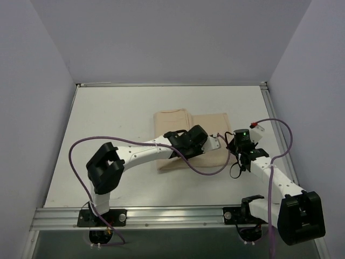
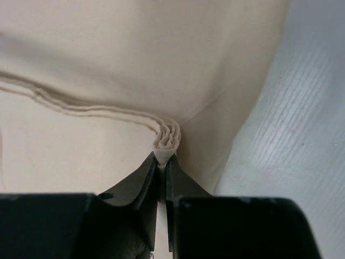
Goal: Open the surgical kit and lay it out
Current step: Open the surgical kit at the center of the board.
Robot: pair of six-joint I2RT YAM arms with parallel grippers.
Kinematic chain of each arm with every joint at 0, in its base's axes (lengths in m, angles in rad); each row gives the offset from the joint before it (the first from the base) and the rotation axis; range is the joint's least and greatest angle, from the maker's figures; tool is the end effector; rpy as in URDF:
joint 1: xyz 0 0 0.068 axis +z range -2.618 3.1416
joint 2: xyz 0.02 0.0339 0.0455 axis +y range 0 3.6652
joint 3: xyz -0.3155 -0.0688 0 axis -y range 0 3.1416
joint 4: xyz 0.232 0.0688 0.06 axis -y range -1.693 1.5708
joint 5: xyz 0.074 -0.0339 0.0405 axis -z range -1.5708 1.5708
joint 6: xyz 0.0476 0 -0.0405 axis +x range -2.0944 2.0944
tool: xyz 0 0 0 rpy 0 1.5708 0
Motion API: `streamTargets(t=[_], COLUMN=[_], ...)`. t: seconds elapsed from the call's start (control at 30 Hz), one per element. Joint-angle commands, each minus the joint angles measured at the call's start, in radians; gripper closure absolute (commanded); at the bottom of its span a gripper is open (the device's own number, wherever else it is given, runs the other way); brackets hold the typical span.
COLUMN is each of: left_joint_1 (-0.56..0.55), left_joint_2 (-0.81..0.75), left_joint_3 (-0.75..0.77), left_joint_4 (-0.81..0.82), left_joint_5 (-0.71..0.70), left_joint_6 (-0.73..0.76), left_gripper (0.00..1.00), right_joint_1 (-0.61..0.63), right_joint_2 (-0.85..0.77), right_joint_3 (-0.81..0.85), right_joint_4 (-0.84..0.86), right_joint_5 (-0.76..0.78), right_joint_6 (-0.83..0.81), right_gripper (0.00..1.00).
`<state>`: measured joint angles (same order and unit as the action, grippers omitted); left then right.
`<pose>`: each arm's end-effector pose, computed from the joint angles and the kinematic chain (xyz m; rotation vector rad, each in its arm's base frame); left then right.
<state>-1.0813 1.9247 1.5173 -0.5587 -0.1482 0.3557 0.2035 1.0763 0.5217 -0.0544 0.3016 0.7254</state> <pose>0.2107 -0.3806 0.2730 1.6173 1.9383 -0.1042 0.1959 0.0260 0.2517 0.7192 2.0326 0.2103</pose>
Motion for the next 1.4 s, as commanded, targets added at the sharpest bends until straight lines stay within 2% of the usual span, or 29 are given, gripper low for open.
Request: streamTargets(t=[0.0,0.07,0.1,0.17,0.2,0.3,0.53,0.77,0.9,0.93,1.0,1.03,1.07,1.17,1.27,1.37], left_joint_1=[0.136,0.213,0.300,0.387,0.468,0.570,0.822,0.922,0.946,0.948,0.948,0.948,0.949,0.951,0.952,0.959], left_joint_2=[-0.200,-0.287,-0.317,-0.378,-0.397,-0.454,-0.538,-0.589,-0.586,-0.584,-0.587,-0.595,-0.602,-0.622,-0.619,-0.629], left_joint_3=[-0.052,-0.103,-0.117,-0.140,-0.167,-0.254,-0.419,-0.578,-0.565,-0.559,-0.546,-0.546,-0.542,-0.516,-0.483,-0.467], left_joint_4=[0.124,0.141,0.144,0.140,0.135,0.146,0.122,0.144,0.083,0.065,0.010,-0.003,-0.010,-0.114,-0.243,-0.296], left_joint_5=[-0.005,0.040,0.065,0.116,0.148,0.248,0.285,0.228,0.179,0.173,0.157,0.141,0.087,0.067,0.045,0.010], left_joint_6=[-0.108,-0.170,-0.190,-0.253,-0.271,-0.313,-0.328,-0.247,-0.225,-0.215,-0.195,-0.175,-0.167,-0.129,-0.086,-0.063], left_gripper=[0.98,0.98,0.98,0.98,0.98,0.97,0.97,0.93,0.88,0.82,0.77,0.65,0.59,0.36,0.29,0.29], right_joint_1=[-0.003,-0.003,-0.001,-0.001,0.000,0.004,0.027,0.028,0.028,0.028,0.028,0.027,0.025,0.010,-0.016,-0.058], right_joint_2=[0.036,0.062,0.074,0.124,0.141,0.223,0.372,0.502,0.540,0.556,0.570,0.580,0.582,0.585,0.577,0.591], right_joint_3=[0.029,0.055,0.064,0.096,0.106,0.144,0.184,0.219,0.239,0.248,0.268,0.274,0.282,0.305,0.330,0.365], right_joint_4=[0.028,0.042,0.074,0.093,0.112,0.157,0.238,0.278,0.298,0.297,0.291,0.289,0.288,0.268,0.240,0.200], right_joint_5=[-0.033,-0.047,-0.056,-0.088,-0.096,-0.137,-0.182,-0.185,-0.182,-0.182,-0.183,-0.179,-0.179,-0.179,-0.168,-0.180], right_joint_6=[-0.040,-0.066,-0.075,-0.093,-0.096,-0.101,-0.081,-0.087,-0.102,-0.109,-0.119,-0.129,-0.135,-0.164,-0.208,-0.256], right_gripper=[0.57,0.57,0.58,0.58,0.58,0.59,0.59,0.60,0.60,0.60,0.60,0.60,0.59,0.59,0.58,0.56])
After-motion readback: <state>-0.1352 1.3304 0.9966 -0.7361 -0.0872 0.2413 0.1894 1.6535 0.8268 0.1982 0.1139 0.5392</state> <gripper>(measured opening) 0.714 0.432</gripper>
